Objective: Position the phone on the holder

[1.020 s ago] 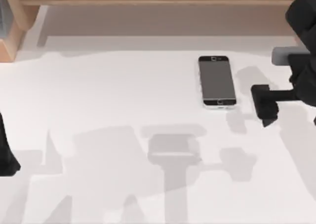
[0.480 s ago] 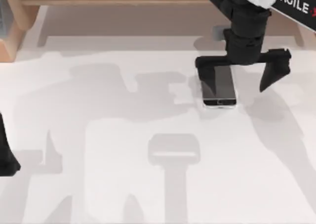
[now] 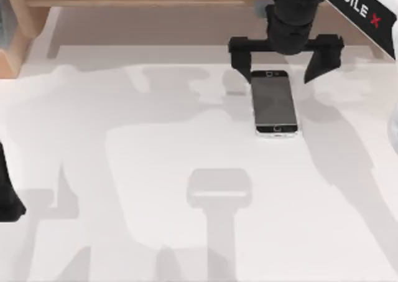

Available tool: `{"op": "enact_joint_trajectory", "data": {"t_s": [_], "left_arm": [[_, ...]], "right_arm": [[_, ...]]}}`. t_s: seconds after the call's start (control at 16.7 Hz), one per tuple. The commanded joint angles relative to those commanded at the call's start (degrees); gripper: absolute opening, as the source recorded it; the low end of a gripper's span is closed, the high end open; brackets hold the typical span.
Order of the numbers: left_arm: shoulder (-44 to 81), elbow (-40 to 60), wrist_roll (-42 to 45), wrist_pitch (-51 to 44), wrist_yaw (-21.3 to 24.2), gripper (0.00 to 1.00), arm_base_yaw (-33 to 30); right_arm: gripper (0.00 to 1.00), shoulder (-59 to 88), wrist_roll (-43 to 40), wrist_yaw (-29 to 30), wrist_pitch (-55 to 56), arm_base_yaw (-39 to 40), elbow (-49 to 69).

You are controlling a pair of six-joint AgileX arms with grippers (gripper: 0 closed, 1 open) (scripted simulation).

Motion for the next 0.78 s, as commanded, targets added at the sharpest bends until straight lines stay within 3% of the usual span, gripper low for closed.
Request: {"op": "enact_joint_trajectory", "data": {"t_s": [0.48, 0.78], "left_arm": [[0.0, 0.0, 0.0, 0.0, 0.0, 1.0, 0.0], [0.0, 0.0, 0.0, 0.0, 0.0, 1.0, 0.0]], "right_arm": [[1.0, -0.79, 0.53, 0.03, 0.96, 0.54, -1.85], [1.0, -0.29, 1.27, 0.09, 8.6, 1.34, -9.02]]}}
